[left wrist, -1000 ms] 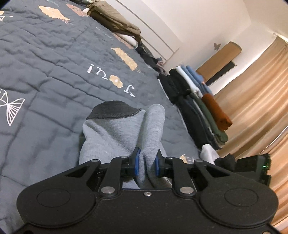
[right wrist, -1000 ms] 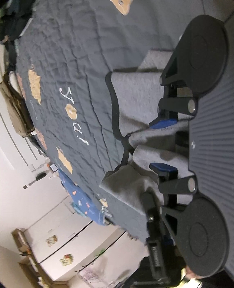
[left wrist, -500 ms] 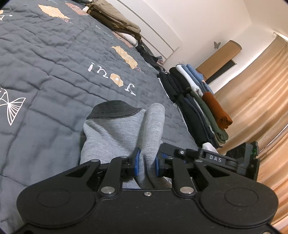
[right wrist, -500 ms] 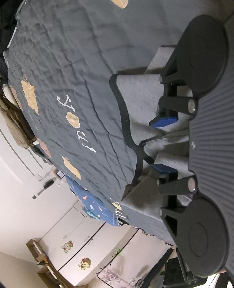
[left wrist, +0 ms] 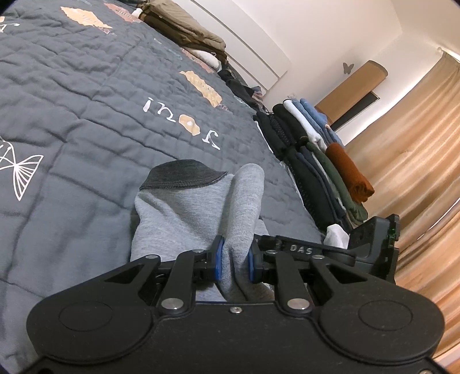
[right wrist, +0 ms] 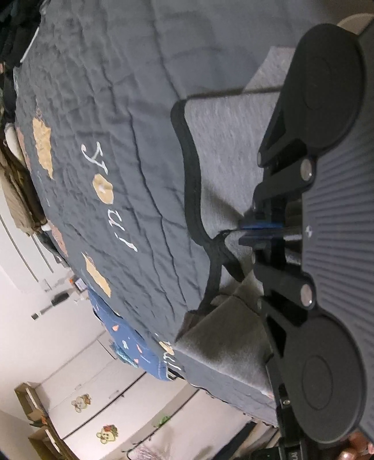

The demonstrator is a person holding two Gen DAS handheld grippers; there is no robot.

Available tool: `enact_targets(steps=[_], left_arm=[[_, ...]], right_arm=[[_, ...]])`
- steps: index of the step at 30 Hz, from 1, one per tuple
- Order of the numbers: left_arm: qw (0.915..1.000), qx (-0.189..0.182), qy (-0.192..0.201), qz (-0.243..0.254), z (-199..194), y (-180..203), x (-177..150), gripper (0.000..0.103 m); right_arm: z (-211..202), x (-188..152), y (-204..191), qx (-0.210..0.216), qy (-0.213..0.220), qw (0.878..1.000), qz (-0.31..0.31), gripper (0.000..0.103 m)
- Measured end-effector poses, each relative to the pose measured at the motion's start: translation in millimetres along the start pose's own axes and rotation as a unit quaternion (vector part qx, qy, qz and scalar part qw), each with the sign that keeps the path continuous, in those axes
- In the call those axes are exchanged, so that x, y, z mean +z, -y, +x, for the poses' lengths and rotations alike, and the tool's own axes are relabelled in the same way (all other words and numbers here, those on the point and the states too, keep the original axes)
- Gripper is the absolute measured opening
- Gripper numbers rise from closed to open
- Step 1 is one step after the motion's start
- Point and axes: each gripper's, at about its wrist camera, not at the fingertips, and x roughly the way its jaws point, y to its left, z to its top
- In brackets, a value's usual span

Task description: Fold clothes

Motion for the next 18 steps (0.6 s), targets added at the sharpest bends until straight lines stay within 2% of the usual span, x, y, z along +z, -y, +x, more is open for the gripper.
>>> enact_targets(steps=[7,12,18], left_arm=[[0.9999,-0.009,0.007,-0.006,-4,1,0,0.017],[0.9999,-0.009,0.009,-0.01,-1,4,-1,0.017],[0.9999,-0.004,0.008,-0.012,0,3,-2,0.017]], right_arm=[[-44,11,10,0.009,0.033,0.998,0.051,0.003],[-65,13,13,0.006,0.047,0.997,0.055,0.003],[-82,18,6,0.018,0.075,0.997,0.026,0.004]])
